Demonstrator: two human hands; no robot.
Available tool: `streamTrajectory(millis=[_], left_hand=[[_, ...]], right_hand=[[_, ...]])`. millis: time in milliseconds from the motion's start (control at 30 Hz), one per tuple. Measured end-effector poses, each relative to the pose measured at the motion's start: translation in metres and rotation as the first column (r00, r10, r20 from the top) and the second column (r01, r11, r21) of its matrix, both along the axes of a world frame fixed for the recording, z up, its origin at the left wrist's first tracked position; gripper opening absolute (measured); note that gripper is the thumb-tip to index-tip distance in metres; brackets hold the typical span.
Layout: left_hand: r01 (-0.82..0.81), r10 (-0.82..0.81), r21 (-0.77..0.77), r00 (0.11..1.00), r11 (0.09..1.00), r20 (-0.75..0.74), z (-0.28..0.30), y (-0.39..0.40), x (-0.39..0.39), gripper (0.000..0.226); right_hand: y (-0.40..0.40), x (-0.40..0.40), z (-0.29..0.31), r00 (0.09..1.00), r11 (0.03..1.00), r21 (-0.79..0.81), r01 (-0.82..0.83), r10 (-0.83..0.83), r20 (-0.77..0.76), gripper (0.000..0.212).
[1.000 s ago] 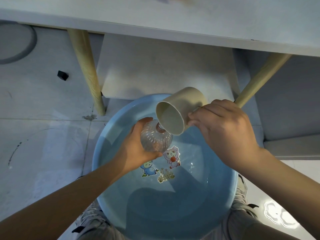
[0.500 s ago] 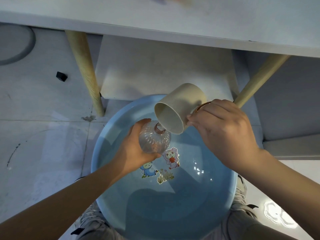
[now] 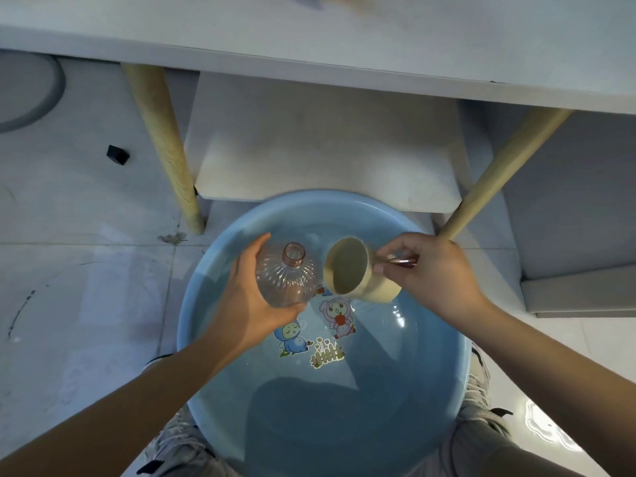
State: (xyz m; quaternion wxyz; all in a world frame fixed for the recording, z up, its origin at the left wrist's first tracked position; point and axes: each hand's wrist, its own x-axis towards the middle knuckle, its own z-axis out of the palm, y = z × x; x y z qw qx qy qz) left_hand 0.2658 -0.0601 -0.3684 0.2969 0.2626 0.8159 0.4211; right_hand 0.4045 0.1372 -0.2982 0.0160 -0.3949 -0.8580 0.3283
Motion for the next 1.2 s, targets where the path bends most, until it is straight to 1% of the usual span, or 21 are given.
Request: streamTrajectory(millis=[67,133,233,300,400,533,667,800,967,1200], left_hand=[[0.007,-0.007,-0.008,1.000,1.000,-0.013,0.000,0.000,0.000,0.108],[0.017,-0.017,-0.015,1.000,1.000,-0.017,0.000,-0.001,0.001,0.107],[0.022,-0.022,-0.011,1.000,1.000,-0.018,-0.001,-0.002,0.000,0.104],[0.028,-0.028,-0.007,0.999,1.000,-0.015,-0.002,-0.002,-0.001,0.104],[0.027,-0.027,0.003,1.000,1.000,-0.010,-0.005,-0.003,-0.002,0.104],[0.012,-0.012,0.011,1.000,1.000,0.014,-0.008,-0.003,-0.003,0.105],[0.015,-0.015,0.001,1.000,1.000,0.012,-0.006,-0.001,-0.004,0.106],[0.017,-0.017,-0.014,1.000,1.000,0.012,-0.006,-0.003,-0.003,0.107],[0.027,-0.027,-0.022,0.999,0.999,0.030,-0.005,-0.003,-0.003,0.107],[0.029,-0.028,-0.026,0.999,0.999,0.036,-0.007,-0.004,-0.002,0.106]], right_hand=[[-0.001,0.002,-0.011,0.997,0.998,-0.008,-0.056,0.056,0.051,0.013],[-0.001,0.002,-0.021,0.990,0.992,-0.068,-0.106,0.112,0.086,0.014],[0.000,-0.003,-0.032,0.950,0.967,-0.081,-0.241,0.253,0.186,0.022],[0.000,-0.008,-0.036,0.937,0.956,-0.103,-0.273,0.289,0.196,0.023],[-0.001,-0.013,-0.043,0.942,0.961,-0.116,-0.249,0.269,0.200,0.021],[-0.004,-0.013,-0.051,0.955,0.976,-0.153,-0.155,0.187,0.229,0.028],[-0.005,-0.009,-0.060,0.964,0.984,-0.149,-0.092,0.126,0.235,0.029],[-0.004,-0.009,-0.070,0.938,0.986,-0.146,-0.074,0.118,0.326,0.030],[-0.008,-0.010,-0.074,0.908,0.983,-0.166,-0.079,0.140,0.394,0.042],[-0.003,-0.014,-0.075,0.831,0.983,-0.174,-0.056,0.142,0.538,0.042]])
